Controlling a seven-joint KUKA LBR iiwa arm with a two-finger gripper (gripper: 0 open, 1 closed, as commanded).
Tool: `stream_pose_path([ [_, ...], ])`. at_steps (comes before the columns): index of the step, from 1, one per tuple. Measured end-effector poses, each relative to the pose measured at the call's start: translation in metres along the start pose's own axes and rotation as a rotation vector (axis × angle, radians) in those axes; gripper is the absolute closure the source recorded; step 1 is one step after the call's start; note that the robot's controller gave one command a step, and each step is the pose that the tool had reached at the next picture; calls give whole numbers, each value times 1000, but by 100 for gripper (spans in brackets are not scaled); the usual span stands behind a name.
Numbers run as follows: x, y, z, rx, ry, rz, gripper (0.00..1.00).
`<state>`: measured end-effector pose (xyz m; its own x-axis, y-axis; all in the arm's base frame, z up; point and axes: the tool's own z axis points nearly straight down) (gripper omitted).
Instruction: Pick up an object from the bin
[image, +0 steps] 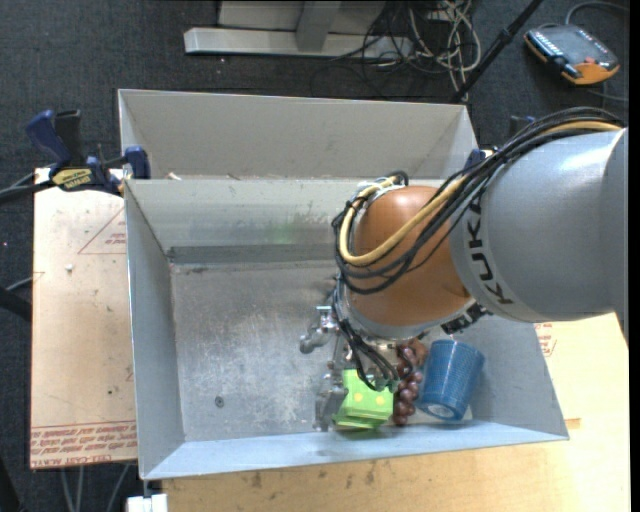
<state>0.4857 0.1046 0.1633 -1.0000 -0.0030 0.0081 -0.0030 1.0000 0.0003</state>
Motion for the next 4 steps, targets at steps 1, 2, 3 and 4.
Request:
stream_pose_path([
  [1,-2,0,-4,-1,-7,3,0],
  [2,-4,-40,37,-4,-17,4,0],
  [3,-4,-68,63,-2,-12,-1,0],
  [4,-25,-87,70,-7,-27,-557,100],
])
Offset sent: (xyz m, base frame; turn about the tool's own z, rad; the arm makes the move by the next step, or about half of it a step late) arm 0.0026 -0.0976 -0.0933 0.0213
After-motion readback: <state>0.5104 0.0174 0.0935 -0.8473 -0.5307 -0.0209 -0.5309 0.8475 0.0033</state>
